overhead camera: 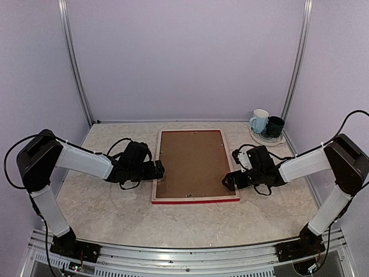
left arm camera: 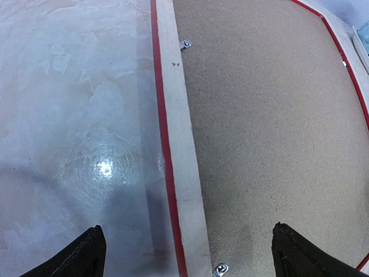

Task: Put the photo into the frame
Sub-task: Press the fastener onto the backboard.

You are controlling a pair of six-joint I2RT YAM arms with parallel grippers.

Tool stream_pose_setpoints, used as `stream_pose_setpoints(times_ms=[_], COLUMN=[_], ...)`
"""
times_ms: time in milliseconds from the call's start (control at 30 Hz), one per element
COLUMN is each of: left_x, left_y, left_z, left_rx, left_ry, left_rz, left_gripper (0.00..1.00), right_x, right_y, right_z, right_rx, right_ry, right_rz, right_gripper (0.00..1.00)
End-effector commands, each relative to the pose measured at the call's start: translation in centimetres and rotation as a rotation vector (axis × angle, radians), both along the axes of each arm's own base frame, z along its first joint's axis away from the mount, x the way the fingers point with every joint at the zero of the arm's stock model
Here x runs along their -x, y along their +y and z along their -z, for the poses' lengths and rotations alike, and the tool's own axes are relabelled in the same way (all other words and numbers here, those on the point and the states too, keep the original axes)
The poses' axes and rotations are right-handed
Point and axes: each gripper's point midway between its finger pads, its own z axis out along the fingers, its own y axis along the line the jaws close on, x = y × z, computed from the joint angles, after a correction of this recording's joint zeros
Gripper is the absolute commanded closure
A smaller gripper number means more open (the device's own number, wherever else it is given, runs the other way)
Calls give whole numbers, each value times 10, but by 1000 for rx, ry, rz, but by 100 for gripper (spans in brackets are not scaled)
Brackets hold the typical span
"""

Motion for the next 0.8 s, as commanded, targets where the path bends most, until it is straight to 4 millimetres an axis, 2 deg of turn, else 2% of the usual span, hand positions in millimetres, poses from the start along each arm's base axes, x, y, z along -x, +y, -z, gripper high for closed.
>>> stream_pose_setpoints(times_ms=[0, 333, 533, 767], left_x=[-2, -2, 1, -1], left_y=[-6, -14, -18, -30], left_z=[8, 19, 17, 12], left_rx=[19, 118, 152, 193], left_ry=[-9, 5, 2, 0], left_rz=[40, 84, 102, 140], left_gripper=[1, 1, 1, 1], right_x=[7, 11, 14, 21], right_y=[14, 23, 27, 44], right_z=[4, 3, 6, 6], right_rx=[7, 11, 19, 11], right_ry=[9, -4, 0, -2], right_rz=[-53, -85, -104, -178], right_gripper=[1, 1, 1, 1])
